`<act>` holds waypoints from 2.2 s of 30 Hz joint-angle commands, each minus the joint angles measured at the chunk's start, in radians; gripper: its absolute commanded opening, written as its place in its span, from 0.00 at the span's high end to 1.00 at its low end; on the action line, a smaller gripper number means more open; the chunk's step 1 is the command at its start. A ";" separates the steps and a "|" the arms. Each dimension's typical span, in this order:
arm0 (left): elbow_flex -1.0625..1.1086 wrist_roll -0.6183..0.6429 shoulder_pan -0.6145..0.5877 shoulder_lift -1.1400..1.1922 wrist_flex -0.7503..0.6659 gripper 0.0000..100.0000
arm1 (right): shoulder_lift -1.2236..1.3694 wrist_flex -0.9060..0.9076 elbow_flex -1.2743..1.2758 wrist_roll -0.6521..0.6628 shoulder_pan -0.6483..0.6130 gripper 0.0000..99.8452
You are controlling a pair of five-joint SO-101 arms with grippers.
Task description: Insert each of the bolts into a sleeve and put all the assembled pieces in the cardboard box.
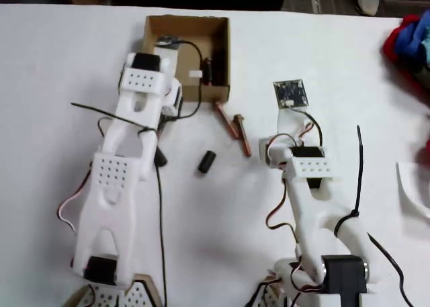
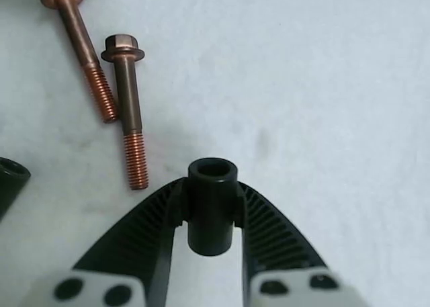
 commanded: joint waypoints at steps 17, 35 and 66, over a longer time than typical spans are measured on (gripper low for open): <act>-0.048 0.008 -0.008 0.055 -0.005 0.97 | -0.045 -0.013 -0.006 -0.008 -0.005 0.98; -0.091 0.130 0.057 -0.356 0.164 0.98 | -0.056 -0.013 -0.031 -0.008 -0.028 0.98; 1.963 0.279 0.157 -1.932 -1.266 0.98 | -0.056 -1.377 0.569 -0.290 -0.222 0.98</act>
